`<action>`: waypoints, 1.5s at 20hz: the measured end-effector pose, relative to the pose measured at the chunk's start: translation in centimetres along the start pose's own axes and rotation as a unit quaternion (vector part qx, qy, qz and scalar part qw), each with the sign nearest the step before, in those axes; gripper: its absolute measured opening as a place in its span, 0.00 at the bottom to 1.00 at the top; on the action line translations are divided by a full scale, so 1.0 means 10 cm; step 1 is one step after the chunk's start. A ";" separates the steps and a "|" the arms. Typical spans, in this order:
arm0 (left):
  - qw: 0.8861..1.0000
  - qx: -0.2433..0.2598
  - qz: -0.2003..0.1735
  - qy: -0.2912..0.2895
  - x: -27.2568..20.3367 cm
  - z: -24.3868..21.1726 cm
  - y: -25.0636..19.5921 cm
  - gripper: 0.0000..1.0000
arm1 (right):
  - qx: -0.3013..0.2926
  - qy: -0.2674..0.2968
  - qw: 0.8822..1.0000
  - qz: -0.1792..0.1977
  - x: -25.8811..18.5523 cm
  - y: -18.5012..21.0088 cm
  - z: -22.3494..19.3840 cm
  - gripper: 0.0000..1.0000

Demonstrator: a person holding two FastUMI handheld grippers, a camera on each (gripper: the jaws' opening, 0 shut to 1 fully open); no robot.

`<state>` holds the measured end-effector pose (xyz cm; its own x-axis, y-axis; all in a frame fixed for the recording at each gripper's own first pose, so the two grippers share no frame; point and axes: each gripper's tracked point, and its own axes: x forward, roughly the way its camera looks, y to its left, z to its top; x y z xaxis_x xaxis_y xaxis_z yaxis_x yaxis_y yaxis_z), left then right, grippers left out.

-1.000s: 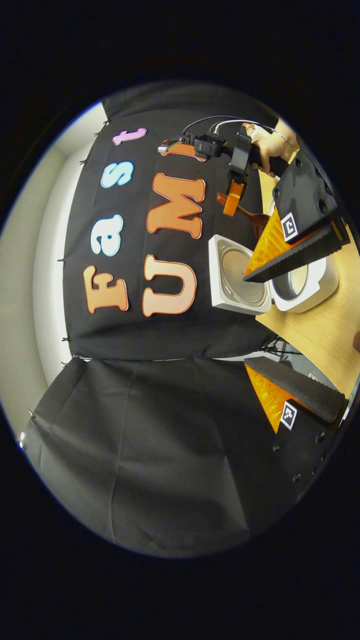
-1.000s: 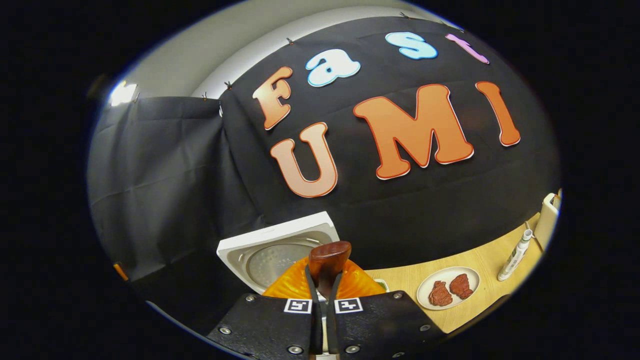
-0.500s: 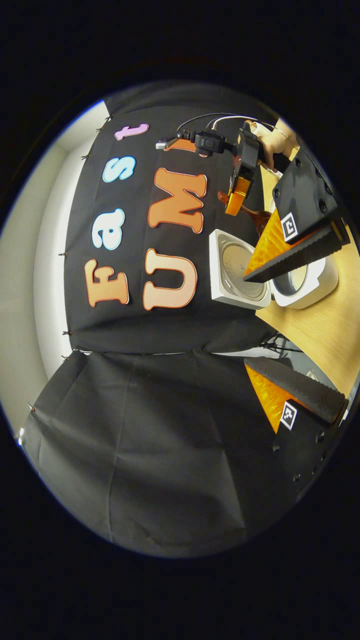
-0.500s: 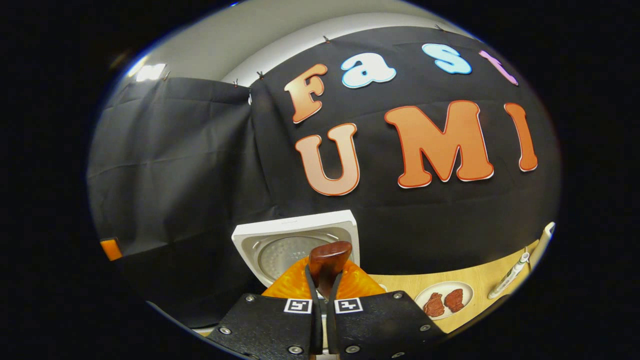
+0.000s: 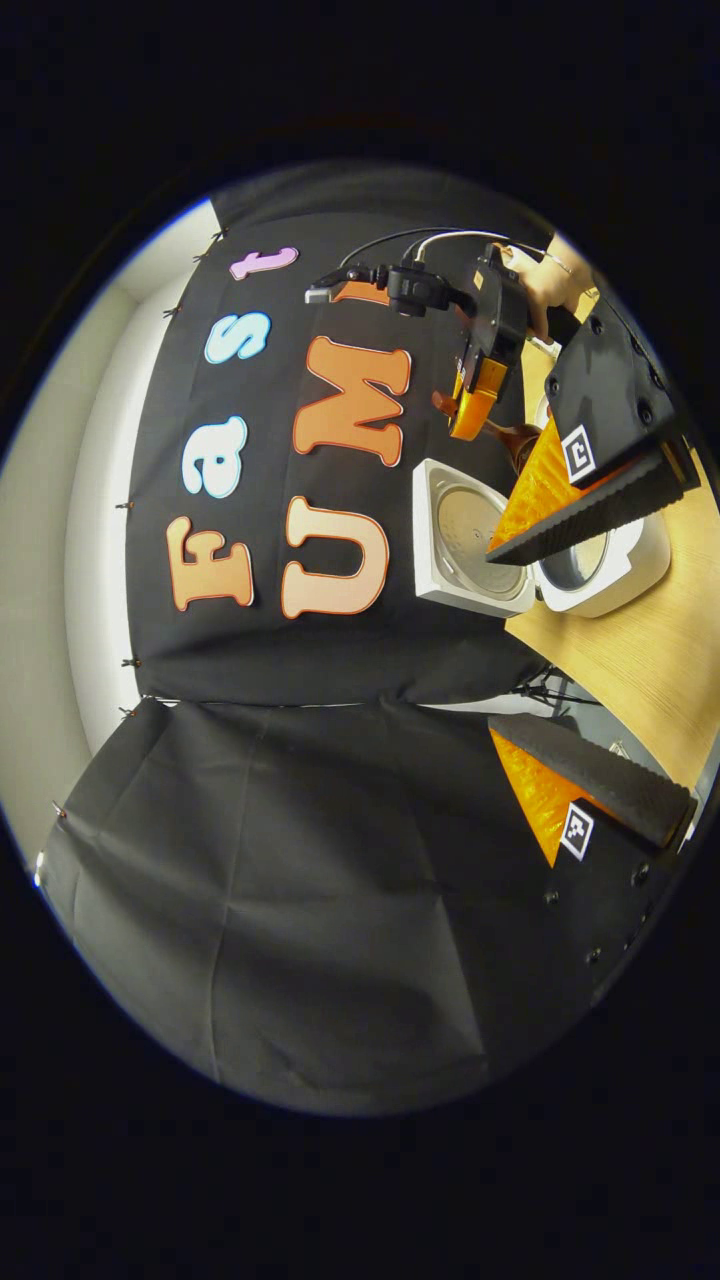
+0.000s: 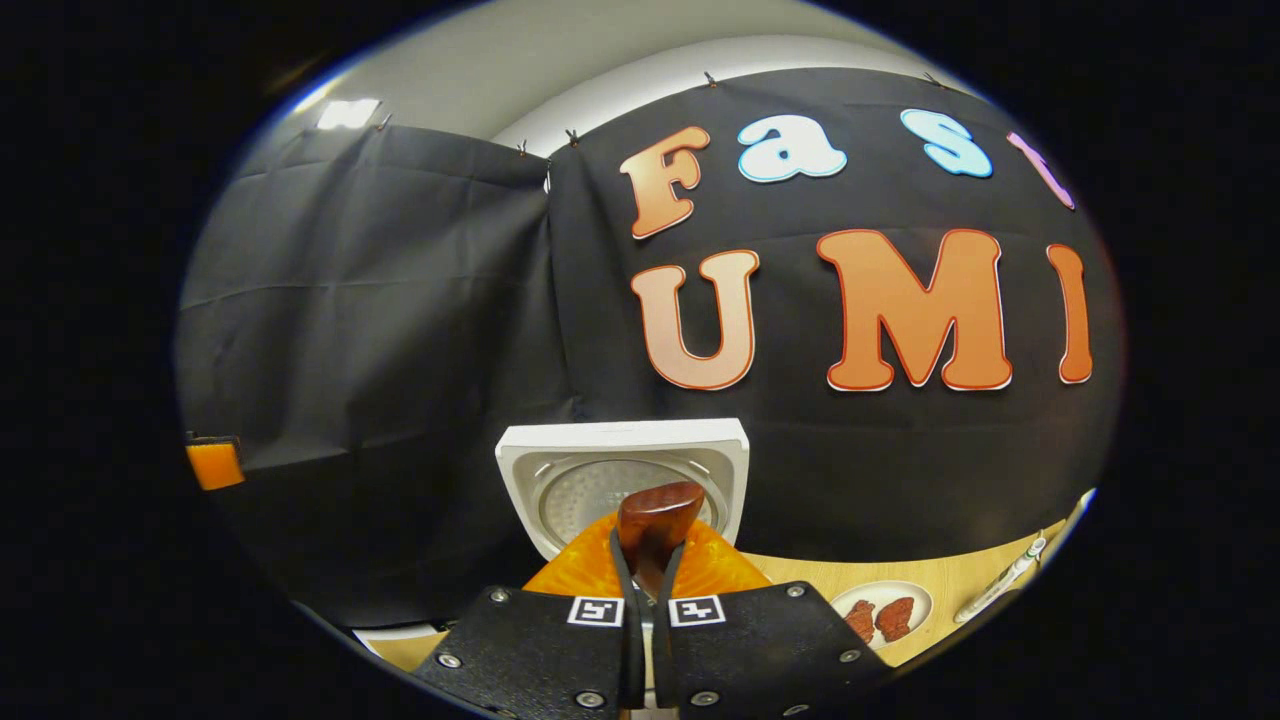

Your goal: Close the left gripper, press the button to open the rice cooker; take a wooden spoon from the chopstick holder with the right hand, scoop a spoonful of rice and pour it into the rice cooker, then put the wooden spoon back into the chopstick holder.

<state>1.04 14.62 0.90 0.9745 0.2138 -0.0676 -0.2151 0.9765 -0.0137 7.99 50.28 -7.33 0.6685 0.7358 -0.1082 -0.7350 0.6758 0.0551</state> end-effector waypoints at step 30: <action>0.995 -0.007 -0.094 -0.032 -0.01 0.21 -0.87 0.98 | 0.207 -0.044 0.939 -0.271 -3.04 -2.61 -0.26 0.02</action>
<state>2.98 6.16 3.12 0.9996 0.0291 0.0014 -0.0290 0.9990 -0.0345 6.52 10.13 -8.09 0.9518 0.2679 -0.1495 -0.1898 0.8970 0.3991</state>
